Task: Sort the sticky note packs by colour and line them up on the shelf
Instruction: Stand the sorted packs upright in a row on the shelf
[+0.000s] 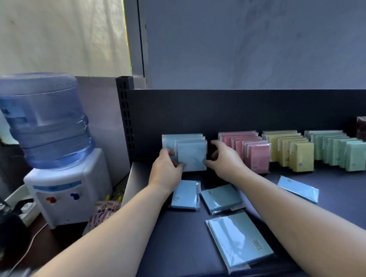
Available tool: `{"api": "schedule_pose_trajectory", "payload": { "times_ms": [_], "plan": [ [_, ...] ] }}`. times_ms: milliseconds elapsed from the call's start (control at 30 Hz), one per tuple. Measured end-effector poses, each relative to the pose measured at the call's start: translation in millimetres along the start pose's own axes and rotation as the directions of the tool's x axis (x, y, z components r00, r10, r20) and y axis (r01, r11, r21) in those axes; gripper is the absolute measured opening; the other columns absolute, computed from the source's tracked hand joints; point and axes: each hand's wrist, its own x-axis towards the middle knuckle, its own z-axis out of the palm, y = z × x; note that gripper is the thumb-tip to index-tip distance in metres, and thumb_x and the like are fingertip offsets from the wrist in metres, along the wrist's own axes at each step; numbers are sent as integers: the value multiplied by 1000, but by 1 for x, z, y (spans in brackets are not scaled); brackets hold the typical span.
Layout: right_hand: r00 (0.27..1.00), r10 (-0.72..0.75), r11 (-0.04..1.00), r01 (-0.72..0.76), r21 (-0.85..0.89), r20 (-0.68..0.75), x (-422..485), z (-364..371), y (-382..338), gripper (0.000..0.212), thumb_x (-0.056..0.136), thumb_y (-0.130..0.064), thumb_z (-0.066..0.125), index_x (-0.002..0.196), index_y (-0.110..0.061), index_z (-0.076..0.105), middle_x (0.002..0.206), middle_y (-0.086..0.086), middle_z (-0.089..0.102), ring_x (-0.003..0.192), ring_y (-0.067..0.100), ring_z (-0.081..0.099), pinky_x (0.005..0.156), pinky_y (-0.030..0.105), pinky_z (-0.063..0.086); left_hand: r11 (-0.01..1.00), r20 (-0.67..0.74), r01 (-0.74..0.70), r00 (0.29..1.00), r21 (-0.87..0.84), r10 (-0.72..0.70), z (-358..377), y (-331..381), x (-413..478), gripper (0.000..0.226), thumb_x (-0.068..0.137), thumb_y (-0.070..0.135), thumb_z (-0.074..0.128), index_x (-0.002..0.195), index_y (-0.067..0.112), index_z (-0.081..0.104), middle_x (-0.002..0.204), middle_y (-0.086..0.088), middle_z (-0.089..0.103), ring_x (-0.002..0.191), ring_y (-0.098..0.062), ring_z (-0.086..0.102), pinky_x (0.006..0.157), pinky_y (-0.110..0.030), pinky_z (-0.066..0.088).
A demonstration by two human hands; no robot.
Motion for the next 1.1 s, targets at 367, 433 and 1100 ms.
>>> {"api": "schedule_pose_trajectory", "payload": {
  "times_ms": [367,433,1100],
  "plan": [
    [861,-110,969,204,-139,497,-55,-60,-19,9,80,-23,73,88,-22,69,79,-6,67,67,5,58,61,14,46,974,135,-211,971,87,198,-17,38,-9,15,85,23,65,94,21,54,76,8,54,67,-10,51,63,-24,39],
    [764,-45,952,227,-203,644,-68,-70,-19,19,78,-31,75,96,-28,68,86,-10,67,74,5,60,70,23,50,959,326,-232,930,163,170,-21,50,-17,15,85,28,66,96,21,58,79,9,58,67,-8,53,63,-23,40],
    [662,-86,971,224,-87,745,-63,-83,6,13,91,-28,58,87,-16,59,77,-3,62,60,11,53,59,25,43,952,737,69,617,298,-276,-39,81,-71,32,88,43,61,94,13,65,81,-1,71,72,-13,67,61,-21,51]
  ]
}}
